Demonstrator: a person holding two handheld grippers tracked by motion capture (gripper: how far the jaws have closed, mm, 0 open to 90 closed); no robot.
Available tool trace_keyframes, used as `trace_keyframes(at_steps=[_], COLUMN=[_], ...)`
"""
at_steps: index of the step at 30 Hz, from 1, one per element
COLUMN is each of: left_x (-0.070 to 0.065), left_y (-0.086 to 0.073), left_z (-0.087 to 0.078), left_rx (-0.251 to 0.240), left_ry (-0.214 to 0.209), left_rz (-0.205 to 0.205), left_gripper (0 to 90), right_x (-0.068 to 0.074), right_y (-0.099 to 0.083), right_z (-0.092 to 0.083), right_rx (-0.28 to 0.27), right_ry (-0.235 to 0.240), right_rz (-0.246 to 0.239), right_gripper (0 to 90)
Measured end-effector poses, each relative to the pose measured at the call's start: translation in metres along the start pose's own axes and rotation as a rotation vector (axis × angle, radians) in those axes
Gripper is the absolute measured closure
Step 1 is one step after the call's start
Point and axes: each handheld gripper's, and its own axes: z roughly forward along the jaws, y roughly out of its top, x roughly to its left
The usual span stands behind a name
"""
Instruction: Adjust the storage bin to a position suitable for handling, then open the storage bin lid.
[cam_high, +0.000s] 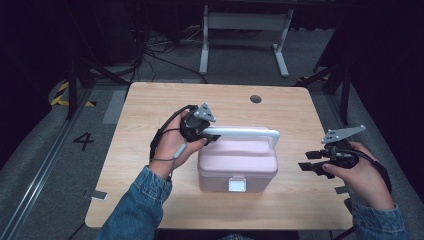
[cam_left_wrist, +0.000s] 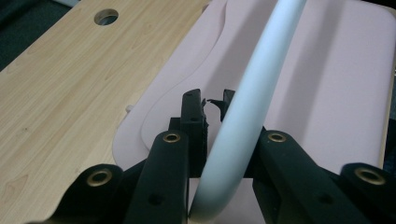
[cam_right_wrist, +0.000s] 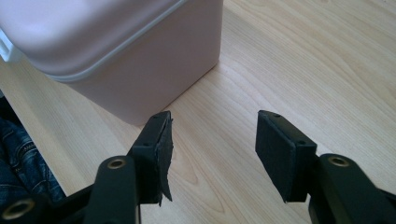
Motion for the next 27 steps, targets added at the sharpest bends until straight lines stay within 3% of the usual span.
trace_keyframes(at_steps=[6,10,16,19,21,27], left_x=[0.003,0.01,0.02,0.026,0.03,0.034], left_y=[0.004,0.009,0.012,0.011,0.011,0.014], left_z=[-0.002,-0.005,-0.006,-0.005,-0.006,-0.007], left_rx=[-0.012,-0.034,-0.075,-0.096,-0.104,-0.099], left_ry=[-0.007,-0.013,-0.033,-0.066,-0.064,-0.053], left_rz=[-0.012,-0.027,-0.079,-0.141,-0.167,-0.186], left_gripper=[79.6,79.6,79.4,79.5,79.8,80.7], right_x=[0.0,0.003,0.011,0.016,0.021,0.036], right_y=[-0.003,-0.003,-0.004,-0.004,-0.002,0.005], right_z=[-0.001,-0.004,-0.012,-0.014,-0.015,-0.013], right_rx=[-0.007,-0.03,-0.109,-0.152,-0.192,-0.264], right_ry=[-0.004,0.005,0.028,0.044,0.069,0.092], right_rz=[0.013,0.025,0.037,0.041,0.036,-0.019], right_gripper=[48.3,56.0,64.9,69.3,72.2,81.7])
